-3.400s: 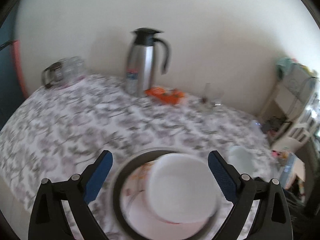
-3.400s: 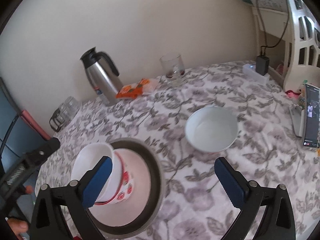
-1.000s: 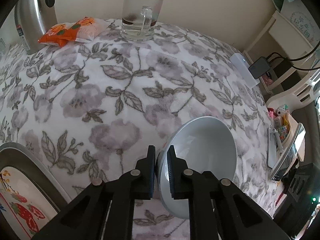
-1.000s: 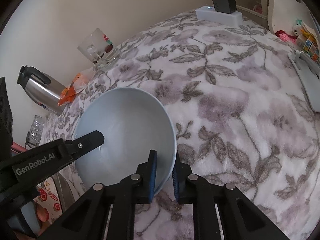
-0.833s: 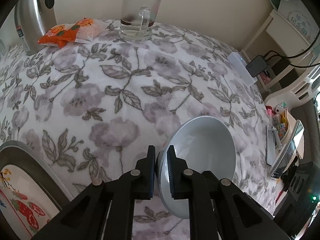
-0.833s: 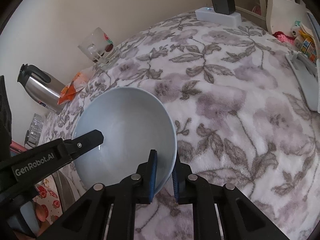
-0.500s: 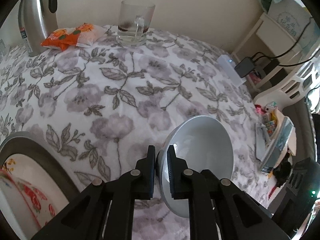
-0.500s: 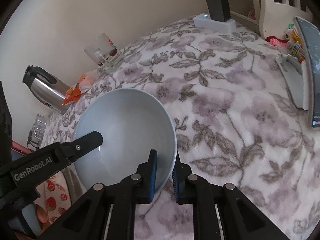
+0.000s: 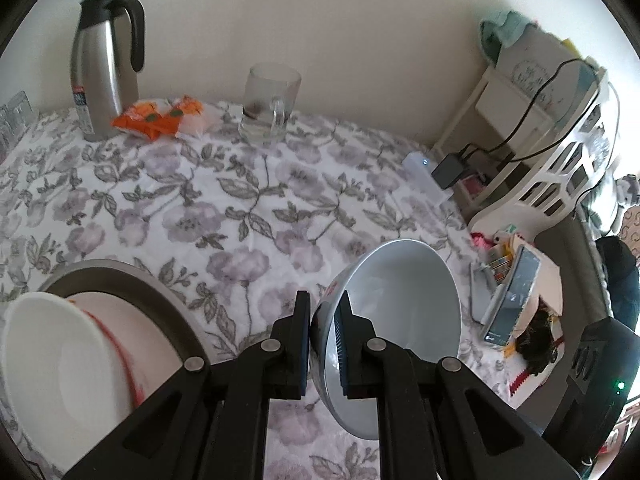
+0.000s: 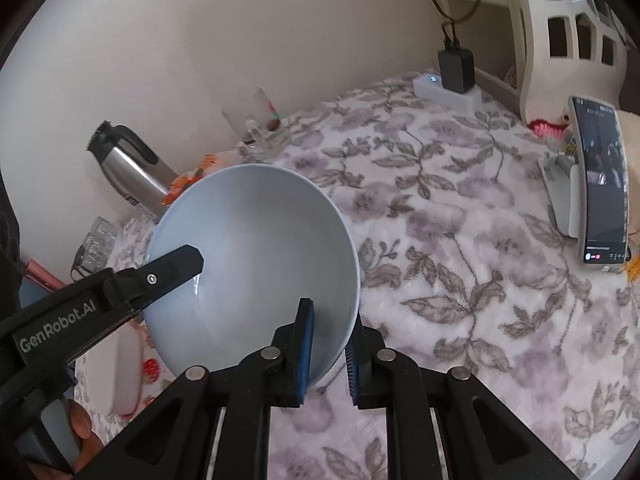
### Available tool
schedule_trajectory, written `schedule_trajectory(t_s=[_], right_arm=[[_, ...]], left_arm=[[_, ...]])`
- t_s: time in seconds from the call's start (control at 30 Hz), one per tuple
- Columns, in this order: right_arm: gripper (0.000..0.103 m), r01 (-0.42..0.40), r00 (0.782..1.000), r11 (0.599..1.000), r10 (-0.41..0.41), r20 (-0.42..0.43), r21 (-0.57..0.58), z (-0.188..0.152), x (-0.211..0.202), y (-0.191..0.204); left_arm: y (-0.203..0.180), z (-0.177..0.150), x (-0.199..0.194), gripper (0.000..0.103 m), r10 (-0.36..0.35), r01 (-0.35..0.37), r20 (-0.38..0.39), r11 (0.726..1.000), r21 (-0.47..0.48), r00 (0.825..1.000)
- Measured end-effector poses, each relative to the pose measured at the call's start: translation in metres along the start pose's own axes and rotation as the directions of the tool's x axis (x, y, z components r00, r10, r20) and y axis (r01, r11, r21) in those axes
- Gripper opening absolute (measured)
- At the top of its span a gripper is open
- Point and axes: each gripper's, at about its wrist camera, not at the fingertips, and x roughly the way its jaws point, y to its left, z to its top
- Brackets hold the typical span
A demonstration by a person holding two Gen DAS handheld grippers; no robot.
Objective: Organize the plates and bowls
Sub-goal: 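Lift the pale round bowl with both tools over the steel basin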
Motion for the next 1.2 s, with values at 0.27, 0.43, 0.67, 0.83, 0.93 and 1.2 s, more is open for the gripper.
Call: schedule_trajectory(t_s=[0.27,0.43,0.67,0.83,0.93,1.2], right_arm=[[0.016,-0.022,0.999,0.999,0.023,0.024,-0.049,-0.007,-0.023,0.029],[0.016,-0.032,0.999,0.996,0.034,0.023,-0.086,-0.014,-0.031,0.049],[0.016,-0.045,0.999,0.99,0.047,0.011,-0.131,-0.024,-0.035,0.075],[0.016,-0.056,0.998,0.985,0.057,0.001,-0.161,-0.031,-0.036,0.094],[0.016,-0.062,0.998,0.982,0.062,-0.005,-0.177,-0.035,-0.036,0.104],[0.016,-0.068,0.998,0.973,0.064,-0.025,-0.22,-0.046,-0.032,0.129]], left_arm=[[0.015,-0.007,-0.043,0.012,-0.011,0.012,0.072,1.0,-0.019,0.997],[0.029,-0.013,-0.062,0.012,-0.011,0.016,0.101,0.999,-0.046,0.995],[0.056,-0.023,-0.083,0.012,-0.015,0.028,0.131,0.995,-0.096,0.991],[0.07,-0.027,-0.097,0.012,-0.009,0.028,0.152,0.992,-0.12,0.988],[0.08,-0.029,-0.104,0.012,-0.011,0.035,0.162,0.989,-0.142,0.987],[0.107,-0.036,-0.119,0.012,-0.001,0.035,0.182,0.982,-0.186,0.983]])
